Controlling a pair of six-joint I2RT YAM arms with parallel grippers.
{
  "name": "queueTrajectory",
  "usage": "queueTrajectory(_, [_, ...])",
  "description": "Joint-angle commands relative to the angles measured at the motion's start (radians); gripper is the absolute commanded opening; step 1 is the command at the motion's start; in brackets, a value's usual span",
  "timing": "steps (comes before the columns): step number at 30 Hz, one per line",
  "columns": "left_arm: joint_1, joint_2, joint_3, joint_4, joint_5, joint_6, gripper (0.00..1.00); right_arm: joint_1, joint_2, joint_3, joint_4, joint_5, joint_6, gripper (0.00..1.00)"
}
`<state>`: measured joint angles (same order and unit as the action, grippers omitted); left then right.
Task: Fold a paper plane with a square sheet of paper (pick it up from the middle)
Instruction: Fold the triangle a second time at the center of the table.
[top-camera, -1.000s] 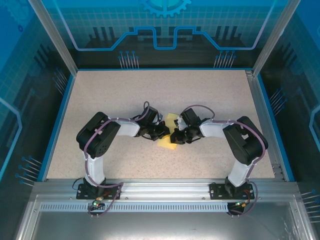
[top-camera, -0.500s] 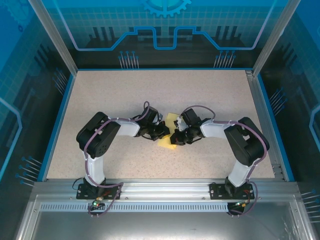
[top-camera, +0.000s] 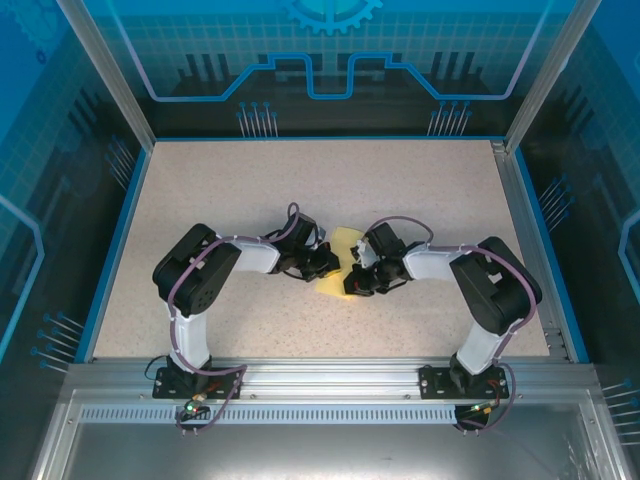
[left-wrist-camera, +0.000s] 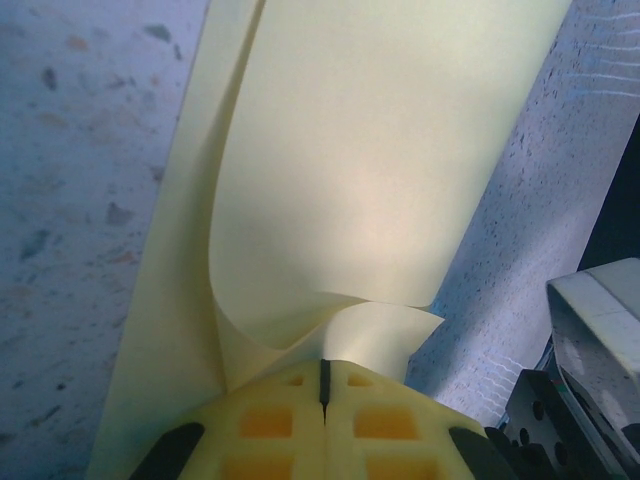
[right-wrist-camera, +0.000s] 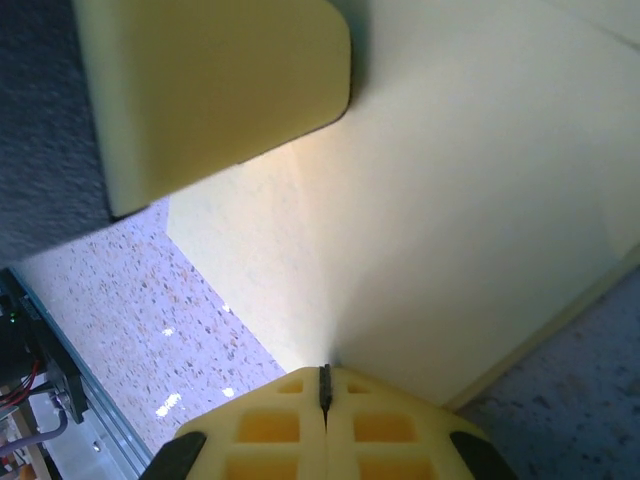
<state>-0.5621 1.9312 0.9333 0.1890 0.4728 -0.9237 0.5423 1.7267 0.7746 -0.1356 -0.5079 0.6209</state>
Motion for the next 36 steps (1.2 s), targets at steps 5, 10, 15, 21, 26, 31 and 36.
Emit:
queueTrajectory(5, [-0.001, 0.031, 0.002, -0.066, 0.002, 0.024, 0.00, -0.008, -0.025, -0.054, -0.012, -0.016, -0.005, 0.03])
queueTrajectory(10, [-0.001, 0.031, 0.004, -0.066, 0.001, 0.023, 0.00, -0.034, -0.024, -0.102, 0.030, -0.022, 0.011, 0.03])
queueTrajectory(15, [-0.001, 0.032, 0.004, -0.066, -0.001, 0.023, 0.00, -0.048, -0.036, -0.141, 0.059, -0.055, 0.016, 0.04])
queueTrajectory(21, [-0.001, 0.037, 0.006, -0.063, 0.001, 0.019, 0.00, -0.047, -0.060, -0.140, 0.025, -0.051, -0.040, 0.05])
queueTrajectory(26, [-0.001, 0.038, 0.010, -0.066, 0.002, 0.022, 0.00, -0.033, -0.075, -0.124, -0.007, -0.042, -0.061, 0.05])
queueTrajectory(31, [-0.001, 0.037, 0.013, -0.066, 0.003, 0.022, 0.00, -0.036, -0.019, -0.143, -0.013, 0.003, -0.036, 0.03])
queueTrajectory(36, [-0.002, 0.038, 0.012, -0.068, 0.004, 0.024, 0.00, -0.037, -0.037, -0.134, -0.029, -0.018, -0.026, 0.03])
